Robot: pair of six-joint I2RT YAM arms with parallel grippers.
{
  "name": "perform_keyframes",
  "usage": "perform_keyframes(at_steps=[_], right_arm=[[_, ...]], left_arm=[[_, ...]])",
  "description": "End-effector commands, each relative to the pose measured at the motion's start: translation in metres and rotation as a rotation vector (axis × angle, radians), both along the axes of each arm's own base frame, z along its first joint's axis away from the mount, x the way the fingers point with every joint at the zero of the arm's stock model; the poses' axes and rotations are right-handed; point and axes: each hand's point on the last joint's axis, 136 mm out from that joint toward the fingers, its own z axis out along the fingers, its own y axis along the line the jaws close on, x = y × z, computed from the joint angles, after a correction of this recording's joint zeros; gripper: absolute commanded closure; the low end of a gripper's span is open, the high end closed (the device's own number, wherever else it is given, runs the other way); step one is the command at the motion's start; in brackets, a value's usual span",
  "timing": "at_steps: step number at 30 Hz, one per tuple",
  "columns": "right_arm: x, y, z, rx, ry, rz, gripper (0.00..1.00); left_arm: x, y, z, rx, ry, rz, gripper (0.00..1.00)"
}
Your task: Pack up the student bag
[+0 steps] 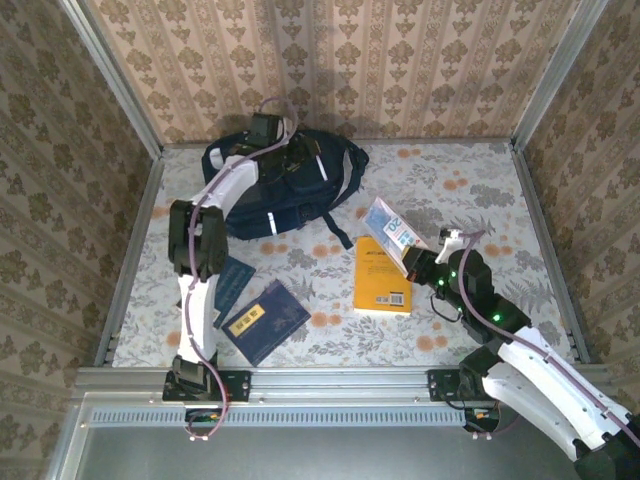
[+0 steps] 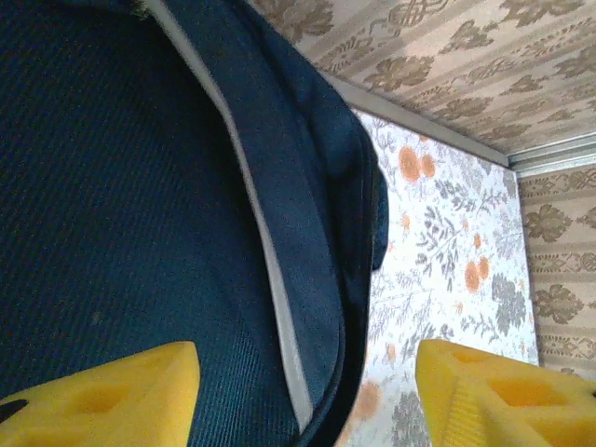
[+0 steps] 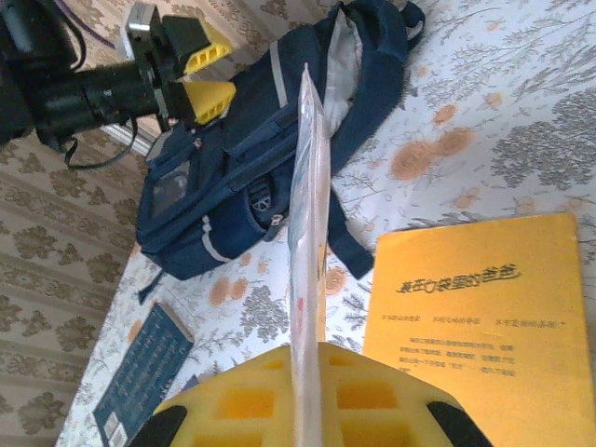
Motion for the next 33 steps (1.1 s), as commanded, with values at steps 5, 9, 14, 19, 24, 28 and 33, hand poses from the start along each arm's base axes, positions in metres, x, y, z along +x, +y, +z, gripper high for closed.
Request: perform_keyframes(at_steps=[5,9,14,19,24,28,33], right_arm=[[0.000,-0.010,0.008,-0.020,-0.020,-0.033,1.00],[0.000,-0.013,0.009,-0.019,-0.019,-0.035,1.00],[0.000,-0.014,0.001,-0.016,0.001,-0.035,1.00],[0.000,-0.012,-0.004,0.011,0.016,-0.035,1.00],[-0.004,-0.017,0.001,0.020,-0.002,-0.045,1.00],[-0.008,-0.019,0.003,0.016,-0.008,-0.047,1.00],[-0.012,-0.025,0.007,0.003,-0.020,-0.060,1.00]], left_arm=[[0.031,-0.019,-0.031,-0.001,0.065,-0.031,0.39],[0.036,-0.025,-0.057,-0.005,0.101,-0.007,0.41],[0.033,-0.048,-0.063,-0.039,0.087,-0.048,0.49],[0.024,-0.063,-0.067,-0.019,0.084,-0.104,0.72],[0.006,-0.070,-0.080,0.041,0.105,-0.164,0.87],[-0.006,-0.076,-0.081,0.068,0.110,-0.205,0.98],[-0.020,-0.075,-0.046,0.090,0.053,-0.263,1.00]])
